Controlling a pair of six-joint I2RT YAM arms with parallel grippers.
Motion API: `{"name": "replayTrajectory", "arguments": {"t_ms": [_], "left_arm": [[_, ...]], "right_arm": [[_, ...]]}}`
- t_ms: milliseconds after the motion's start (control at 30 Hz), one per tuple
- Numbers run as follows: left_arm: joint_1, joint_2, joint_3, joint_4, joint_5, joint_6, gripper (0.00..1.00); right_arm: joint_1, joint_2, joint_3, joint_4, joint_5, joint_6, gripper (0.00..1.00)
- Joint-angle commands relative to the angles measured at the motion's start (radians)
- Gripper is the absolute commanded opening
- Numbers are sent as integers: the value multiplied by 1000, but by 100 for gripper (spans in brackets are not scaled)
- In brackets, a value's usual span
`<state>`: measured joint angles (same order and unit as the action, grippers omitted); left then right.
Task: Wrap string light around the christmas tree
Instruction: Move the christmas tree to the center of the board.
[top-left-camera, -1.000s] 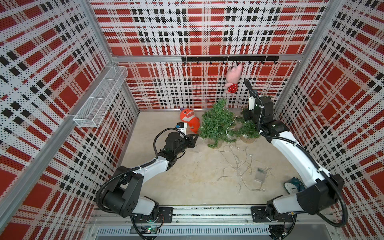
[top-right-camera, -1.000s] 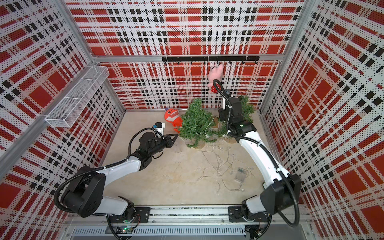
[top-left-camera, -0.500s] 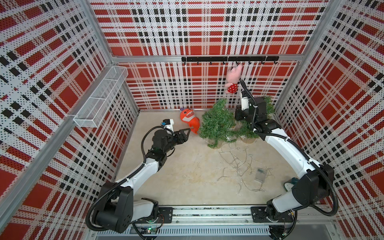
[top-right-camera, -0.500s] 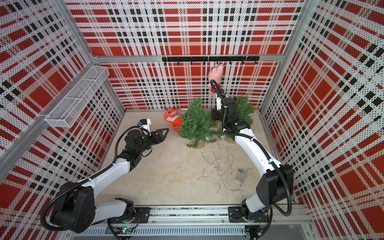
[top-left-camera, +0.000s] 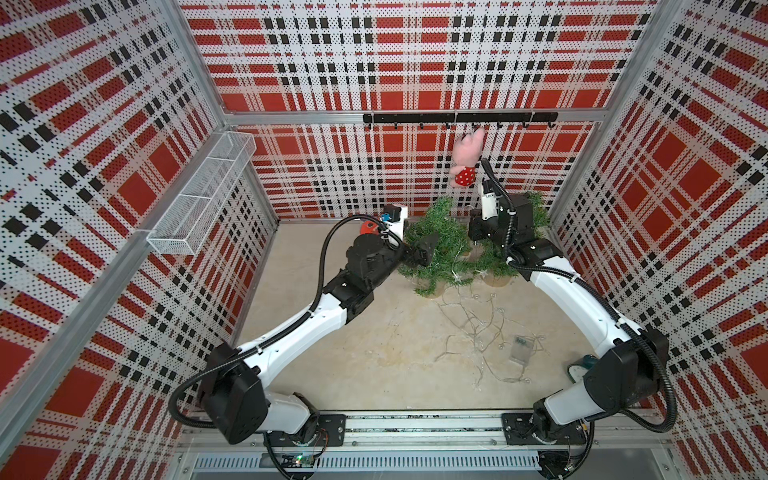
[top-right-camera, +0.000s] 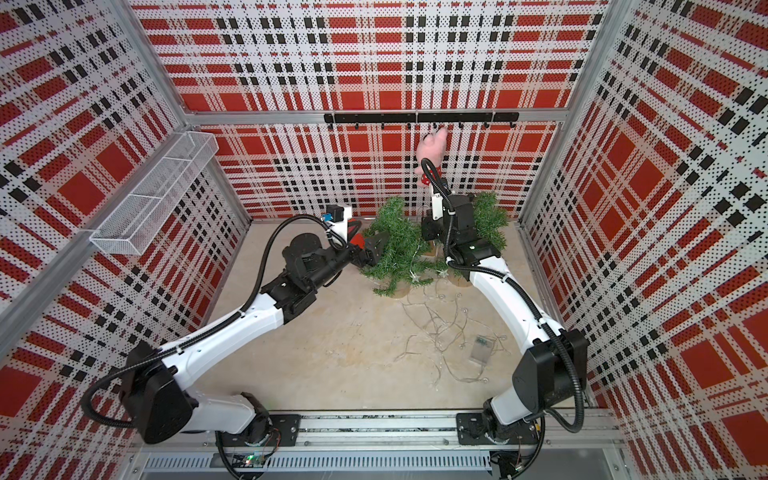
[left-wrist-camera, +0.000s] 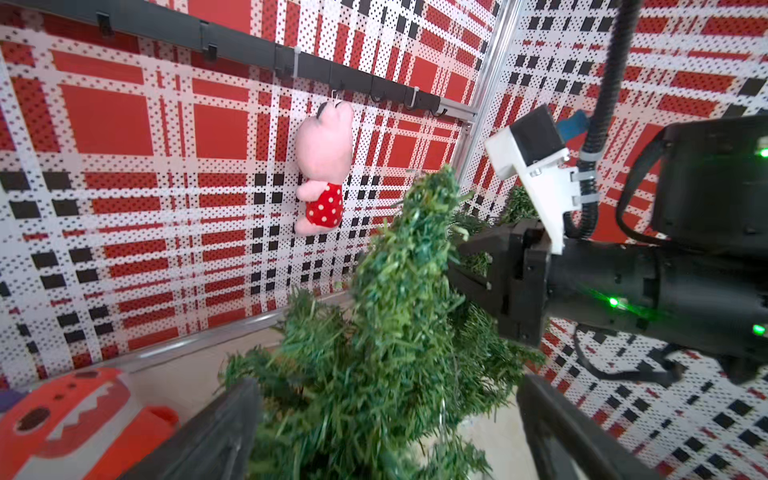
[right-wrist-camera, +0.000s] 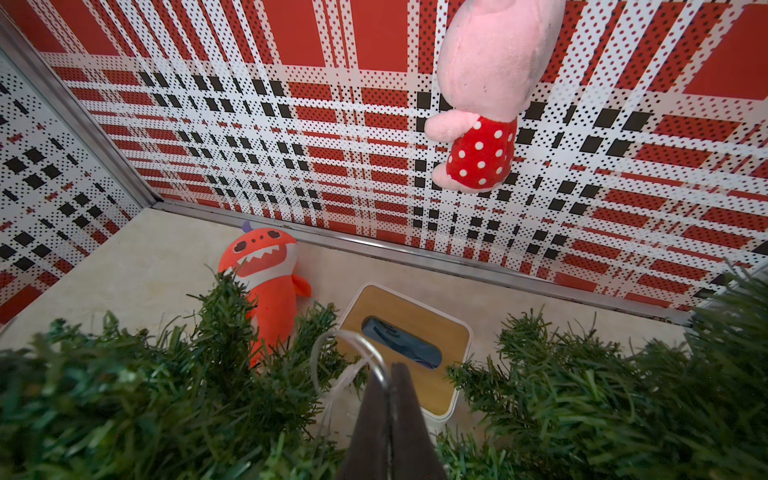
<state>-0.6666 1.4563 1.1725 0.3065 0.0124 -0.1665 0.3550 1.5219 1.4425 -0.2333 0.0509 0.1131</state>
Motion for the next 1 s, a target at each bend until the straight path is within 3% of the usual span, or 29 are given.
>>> {"name": "replayTrajectory", "arguments": {"t_ms": [0,200,367,467,567,633,900,967], "left_arm": [[1,98,66,92,-26,86,100],[12,234,171,162,5,48,95],[10,277,113,393,40,47,84],[11,301,114,431,66,43,71],[20,303,102,456,79,27,44],[24,286,85,465,69,28,31],[56,178,49,394,43,82,0],[75,137,47,345,56,74,0]], "right_arm": [[-3,-26,31,26,-24,-9,0],[-3,-21,30,34,-26,-9,0],[-3,-20,19,40,-34,-4,0],[-2,-25,13,40,-36,-4,0],[-3,-29,14,37,-43,-3,0],[-3,-32,18,33,-59,5,0],[71,-35,64,-9,-105,12,0],[118,-28,92,-31,-100,-2,0]]}}
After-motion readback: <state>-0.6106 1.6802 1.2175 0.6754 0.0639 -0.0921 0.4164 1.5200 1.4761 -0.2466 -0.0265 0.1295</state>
